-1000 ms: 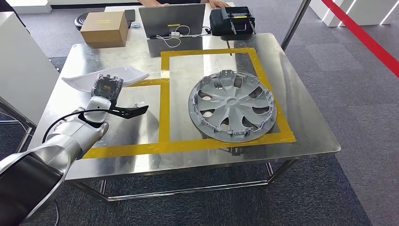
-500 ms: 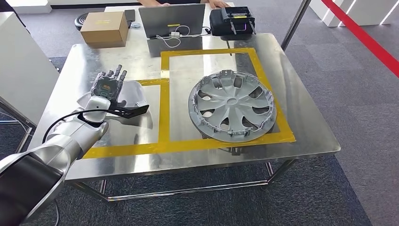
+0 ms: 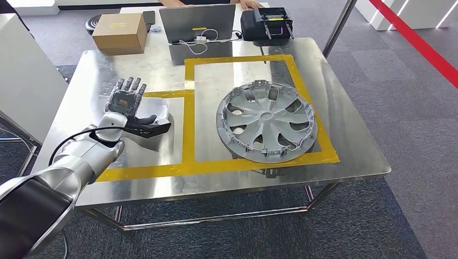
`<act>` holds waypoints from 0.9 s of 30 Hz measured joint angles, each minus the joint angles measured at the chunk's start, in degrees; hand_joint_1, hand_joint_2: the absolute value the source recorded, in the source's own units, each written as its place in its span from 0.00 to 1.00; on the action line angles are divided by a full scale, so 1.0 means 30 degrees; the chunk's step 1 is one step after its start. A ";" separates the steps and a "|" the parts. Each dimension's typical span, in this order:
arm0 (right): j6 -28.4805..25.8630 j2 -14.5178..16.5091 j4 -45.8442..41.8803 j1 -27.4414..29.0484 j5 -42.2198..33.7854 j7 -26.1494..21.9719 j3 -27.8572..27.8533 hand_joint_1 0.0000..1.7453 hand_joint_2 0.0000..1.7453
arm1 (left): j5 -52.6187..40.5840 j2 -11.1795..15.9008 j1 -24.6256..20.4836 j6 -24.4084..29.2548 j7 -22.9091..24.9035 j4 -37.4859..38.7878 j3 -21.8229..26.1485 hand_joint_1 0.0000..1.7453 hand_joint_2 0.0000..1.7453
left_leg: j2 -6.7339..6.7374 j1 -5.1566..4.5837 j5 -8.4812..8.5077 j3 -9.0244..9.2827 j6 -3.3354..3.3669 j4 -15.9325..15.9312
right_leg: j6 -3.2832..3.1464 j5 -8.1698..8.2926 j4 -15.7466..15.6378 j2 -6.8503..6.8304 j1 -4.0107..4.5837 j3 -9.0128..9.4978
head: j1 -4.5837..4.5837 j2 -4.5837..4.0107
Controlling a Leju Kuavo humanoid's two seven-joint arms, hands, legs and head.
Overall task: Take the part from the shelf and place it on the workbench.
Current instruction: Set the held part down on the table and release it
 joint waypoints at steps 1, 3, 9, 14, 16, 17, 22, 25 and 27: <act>0.0022 0.0000 0.0000 -0.0001 0.0016 -0.0002 0.0009 0.00 0.00 | -0.0013 0.0007 0.0000 -0.0036 -0.0031 0.0000 0.0002 0.00 0.00 | -0.0003 -0.0008 -0.0002 -0.0001 0.0001 0.0006 | 0.0002 0.0002 -0.0005 0.0000 -0.0005 0.0003 | -0.0002 0.0000; 0.0075 0.0000 0.0002 -0.0001 0.0075 -0.0004 0.0031 0.00 0.00 | -0.0033 0.0031 0.0002 -0.0118 -0.0131 -0.0002 0.0020 0.00 0.00 | -0.0007 -0.0037 -0.0006 -0.0002 0.0006 0.0015 | 0.0006 0.0005 -0.0010 -0.0001 -0.0022 0.0005 | -0.0002 0.0000; 0.0104 0.0000 0.0004 0.0005 0.0222 -0.0016 0.0150 0.00 0.00 | -0.0286 0.0078 -0.0015 -0.0284 -0.0286 -0.0006 0.0129 0.00 0.00 | 0.0006 -0.0163 -0.0006 0.0001 0.0086 0.0076 | 0.0103 0.0068 -0.0052 0.0040 -0.0143 0.0012 | -0.0005 0.0000; 0.0111 -0.0056 0.0013 0.0000 0.0171 -0.0024 0.0173 0.00 0.00 | -0.0381 -0.0015 -0.0095 -0.0366 -0.0283 -0.0049 0.0244 0.00 0.00 | 0.0429 0.0031 0.0374 -0.0004 0.0455 -0.0212 | 0.0325 -0.1430 0.2179 -0.0720 -0.0043 -0.0969 | 0.0055 0.0000; 0.0117 -0.0078 0.0013 -0.0007 0.0080 -0.0024 0.0168 0.00 0.00 | -0.0406 -0.0048 -0.0082 -0.0466 -0.0281 -0.0047 0.0301 0.00 0.00 | 0.0628 0.0020 0.0417 -0.0086 0.0465 -0.0206 | 0.0376 -0.2663 0.4879 -0.0908 -0.0041 -0.2028 | 0.0062 0.0000; 0.0118 -0.0080 0.0013 -0.0007 0.0036 -0.0024 0.0166 0.00 0.00 | -0.0421 -0.0084 -0.0068 -0.0534 -0.0283 -0.0047 0.0308 0.00 0.00 | 0.0712 0.0018 0.0445 -0.0119 0.0444 -0.0201 | 0.0382 -0.2853 0.5648 -0.0926 -0.0043 -0.2274 | 0.0062 0.0000; 0.0153 -0.0137 0.0027 0.0024 -0.0011 -0.0013 0.0157 0.00 0.00 | -0.0477 -0.0206 -0.0131 -0.0778 -0.0277 -0.0053 0.0335 0.00 0.00 | 0.0954 -0.0002 0.0544 -0.0297 0.0107 -0.0043 | 0.0117 -0.0798 0.0967 -0.1137 -0.0025 0.0521 | 0.0049 0.0000; 0.0277 -0.0113 0.0031 -0.0002 0.0088 -0.0007 0.0164 0.00 0.00 | -0.0568 -0.0182 -0.0238 -0.0942 -0.0272 -0.0048 0.0364 0.00 0.00 | 0.1002 -0.0036 0.0717 -0.0450 -0.0256 0.0010 | -0.0233 -0.0642 0.0326 -0.1127 0.0067 0.0653 | -0.0016 0.0000; 0.0324 -0.0093 0.0033 -0.0023 0.0199 0.0009 0.0177 0.00 0.00 | -0.0577 -0.0142 -0.0256 -0.1013 -0.0257 -0.0048 0.0408 0.00 0.00 | 0.0908 0.0023 0.0422 -0.0630 -0.0496 0.0260 | -0.0527 -0.0478 0.0260 -0.1134 0.0019 0.0479 | -0.0026 0.0000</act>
